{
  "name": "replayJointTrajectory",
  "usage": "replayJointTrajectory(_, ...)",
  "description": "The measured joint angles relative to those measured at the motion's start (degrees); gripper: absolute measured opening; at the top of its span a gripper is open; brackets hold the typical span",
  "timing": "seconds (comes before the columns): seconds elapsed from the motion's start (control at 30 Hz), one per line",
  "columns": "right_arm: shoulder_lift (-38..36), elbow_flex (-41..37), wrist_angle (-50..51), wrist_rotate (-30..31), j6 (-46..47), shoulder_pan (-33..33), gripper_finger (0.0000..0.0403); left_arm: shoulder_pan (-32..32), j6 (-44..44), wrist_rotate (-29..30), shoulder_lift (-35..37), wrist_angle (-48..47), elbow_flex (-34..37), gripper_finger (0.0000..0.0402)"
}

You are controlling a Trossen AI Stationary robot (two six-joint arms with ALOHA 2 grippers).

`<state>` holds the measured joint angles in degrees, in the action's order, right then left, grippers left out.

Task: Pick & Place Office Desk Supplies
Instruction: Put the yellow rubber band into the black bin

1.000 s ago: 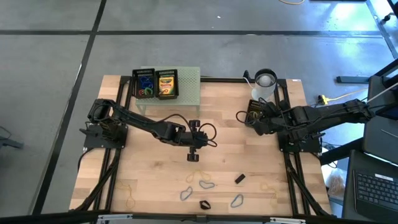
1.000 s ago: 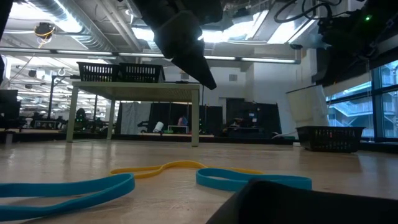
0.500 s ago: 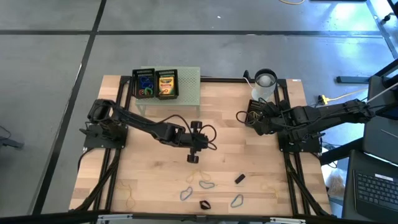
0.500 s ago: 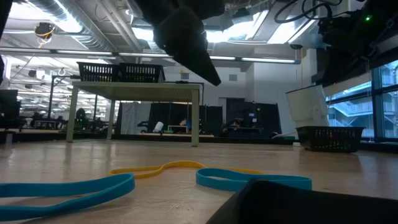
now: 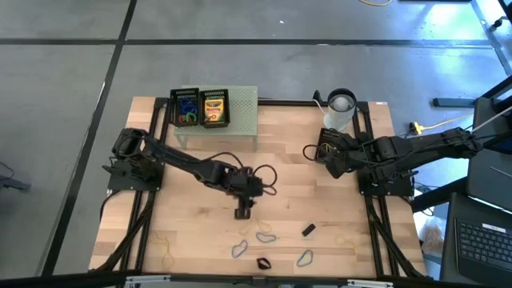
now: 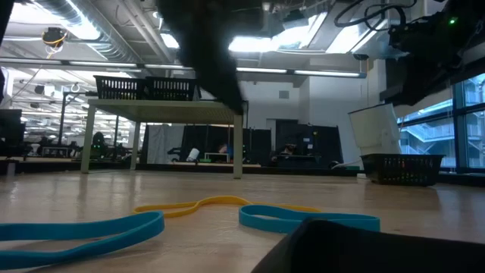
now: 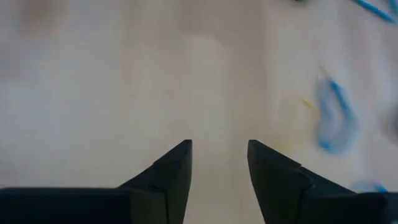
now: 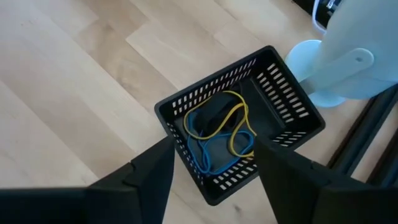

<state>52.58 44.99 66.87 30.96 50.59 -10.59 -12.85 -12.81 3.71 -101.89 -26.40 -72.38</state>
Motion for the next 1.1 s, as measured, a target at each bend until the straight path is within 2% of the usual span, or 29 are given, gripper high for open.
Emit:
replayJointTrajectory(0.1,0.0,0.0,-0.49,-0.07,0.0,0.01,0.0219,-1.43,-3.8,-5.72,0.0,-6.31,0.0,0.0153)
replayJointTrajectory(0.33,0.0,0.0,-2.74,-0.63,2.03,0.0,0.0219,-8.54,-10.77,-6.37,0.0,-22.33,0.02,0.0153)
replayJointTrajectory(0.43,0.0,0.0,-2.81,-1.43,3.01,0.02,0.0219,-12.87,-13.23,-7.76,0.0,-26.9,0.02,0.0153)
replayJointTrajectory(0.67,0.0,0.0,-3.17,-2.12,5.84,0.0,0.0219,-24.04,-24.85,-16.41,-0.07,-38.0,0.02,0.0153)
replayJointTrajectory(0.8,0.0,0.0,-3.19,-3.5,7.52,0.01,0.0219,-29.06,-31.4,-19.33,-0.09,-39.83,0.02,0.0153)
replayJointTrajectory(0.87,0.0,0.0,-3.19,-3.63,7.68,0.0,0.0219,-31.47,-31.86,-17.97,-0.09,-39.78,0.02,0.0153)
replayJointTrajectory(1.03,0.0,0.0,-3.18,-3.67,8.79,0.0,0.0219,-38.62,-30.1,-7.84,-0.11,-39.65,0.04,0.0153)
replayJointTrajectory(1.1,0.0,0.0,-3.19,-3.65,8.79,0.0,0.0219,-41.36,-30.1,-5.84,-0.11,-39.65,0.04,0.0153)
